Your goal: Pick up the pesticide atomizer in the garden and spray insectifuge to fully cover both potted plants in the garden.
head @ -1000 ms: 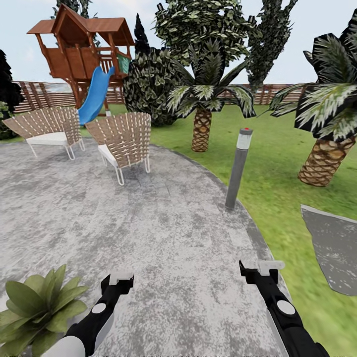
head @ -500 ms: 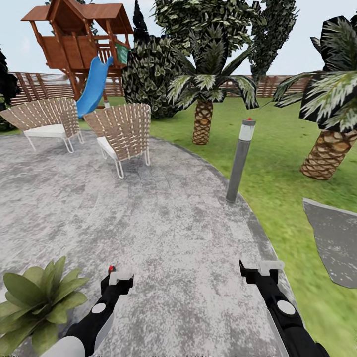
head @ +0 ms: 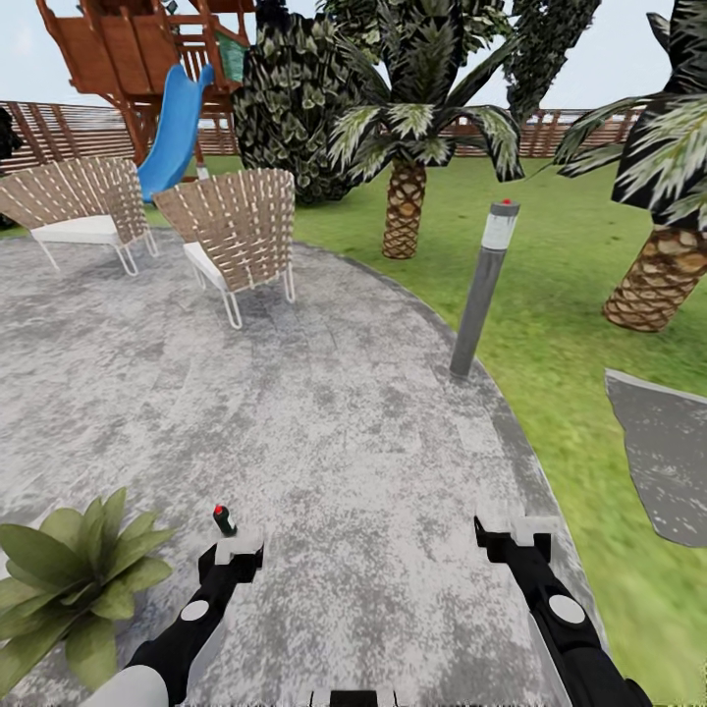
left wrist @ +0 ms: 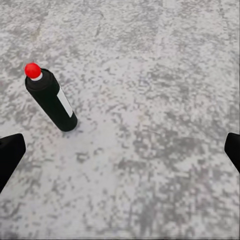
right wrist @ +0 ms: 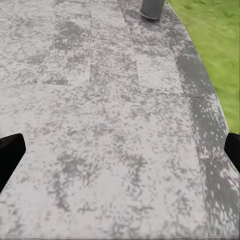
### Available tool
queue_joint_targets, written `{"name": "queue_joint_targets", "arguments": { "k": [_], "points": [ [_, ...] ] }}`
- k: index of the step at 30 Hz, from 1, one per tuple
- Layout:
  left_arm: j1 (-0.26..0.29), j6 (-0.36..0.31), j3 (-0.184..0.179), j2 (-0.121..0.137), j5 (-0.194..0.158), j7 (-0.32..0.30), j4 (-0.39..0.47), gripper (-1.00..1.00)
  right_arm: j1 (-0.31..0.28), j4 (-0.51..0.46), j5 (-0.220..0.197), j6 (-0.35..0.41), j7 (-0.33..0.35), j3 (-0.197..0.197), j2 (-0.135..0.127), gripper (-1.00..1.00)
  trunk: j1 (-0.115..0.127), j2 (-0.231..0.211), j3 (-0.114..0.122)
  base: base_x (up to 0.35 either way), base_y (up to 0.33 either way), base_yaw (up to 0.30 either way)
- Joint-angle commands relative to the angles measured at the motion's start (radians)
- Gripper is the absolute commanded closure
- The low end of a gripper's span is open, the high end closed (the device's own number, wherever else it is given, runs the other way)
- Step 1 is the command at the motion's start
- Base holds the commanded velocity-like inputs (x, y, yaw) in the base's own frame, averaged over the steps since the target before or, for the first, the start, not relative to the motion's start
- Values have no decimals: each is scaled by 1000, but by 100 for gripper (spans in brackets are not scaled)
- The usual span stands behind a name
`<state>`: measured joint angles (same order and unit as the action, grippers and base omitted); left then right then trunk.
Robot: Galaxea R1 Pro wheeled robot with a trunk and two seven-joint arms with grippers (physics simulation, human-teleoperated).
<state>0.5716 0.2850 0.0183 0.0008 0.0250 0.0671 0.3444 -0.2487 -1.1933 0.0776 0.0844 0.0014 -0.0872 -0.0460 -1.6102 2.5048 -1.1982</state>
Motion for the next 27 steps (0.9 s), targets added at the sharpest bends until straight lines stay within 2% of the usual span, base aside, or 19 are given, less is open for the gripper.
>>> {"name": "queue_joint_targets", "arguments": {
  "k": [1, 7, 22, 27],
  "points": [
    [1, 3, 2, 0, 3, 2, -1, -100, 0, -2, 8, 6, 0, 0, 0, -100, 0, 1, -6, 0, 0, 0],
    [1, 3, 2, 0, 3, 2, -1, -100, -1, -2, 8, 6, 0, 0, 0, -100, -3, 2, -39, 0, 0, 0],
    [-1, 5, -1, -2, 10, 8, -1, -100, -1, -1, 8, 6, 0, 0, 0, -100, -3, 2, -54, 0, -5, 1],
    [-1, 5, 1, -1, 9, 9, -1, -100, 0, 0, 8, 6, 0, 0, 0, -100, -3, 2, -54, 0, -206, 196]
  ]
}}
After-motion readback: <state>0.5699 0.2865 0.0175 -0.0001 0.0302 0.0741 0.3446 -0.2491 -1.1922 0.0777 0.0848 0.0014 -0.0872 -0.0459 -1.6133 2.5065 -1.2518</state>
